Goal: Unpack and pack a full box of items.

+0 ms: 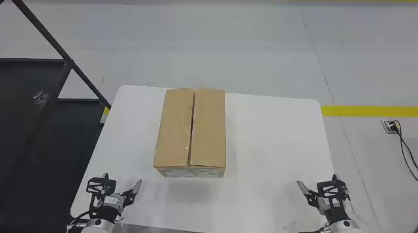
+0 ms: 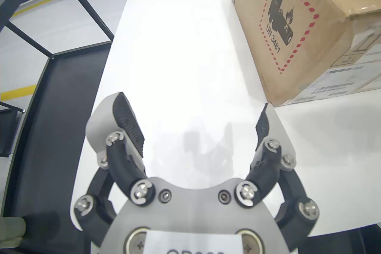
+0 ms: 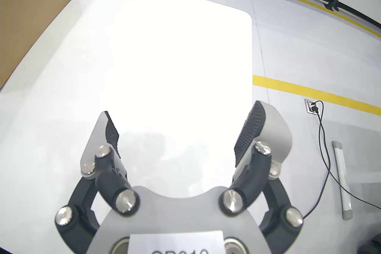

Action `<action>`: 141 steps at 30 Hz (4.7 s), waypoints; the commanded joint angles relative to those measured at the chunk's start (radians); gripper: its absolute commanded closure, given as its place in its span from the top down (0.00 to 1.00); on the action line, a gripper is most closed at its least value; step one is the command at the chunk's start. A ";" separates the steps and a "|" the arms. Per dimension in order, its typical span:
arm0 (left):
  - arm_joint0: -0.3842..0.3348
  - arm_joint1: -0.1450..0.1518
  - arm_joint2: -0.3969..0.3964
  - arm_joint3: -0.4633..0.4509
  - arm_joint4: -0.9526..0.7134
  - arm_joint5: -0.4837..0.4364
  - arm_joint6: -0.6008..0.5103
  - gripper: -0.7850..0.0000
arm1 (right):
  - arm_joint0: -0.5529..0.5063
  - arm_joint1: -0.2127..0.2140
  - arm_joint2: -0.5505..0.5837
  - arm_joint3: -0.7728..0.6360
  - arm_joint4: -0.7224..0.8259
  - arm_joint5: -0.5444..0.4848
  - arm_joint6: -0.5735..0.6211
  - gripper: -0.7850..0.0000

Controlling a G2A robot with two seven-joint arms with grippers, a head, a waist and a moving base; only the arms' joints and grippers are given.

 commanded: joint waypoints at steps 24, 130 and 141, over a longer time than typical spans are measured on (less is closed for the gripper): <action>-0.005 -0.001 -0.001 -0.001 -0.007 -0.001 0.008 1.00 | 0.006 -0.001 -0.003 -0.008 0.006 -0.003 0.000 1.00; -0.477 -0.074 0.276 0.339 -0.015 -0.064 0.087 1.00 | 0.283 -0.091 -0.263 -0.023 -0.028 0.128 0.013 1.00; -0.466 -0.081 0.307 0.310 0.001 -0.079 0.095 1.00 | 0.292 -0.099 -0.263 -0.017 -0.021 0.128 0.017 1.00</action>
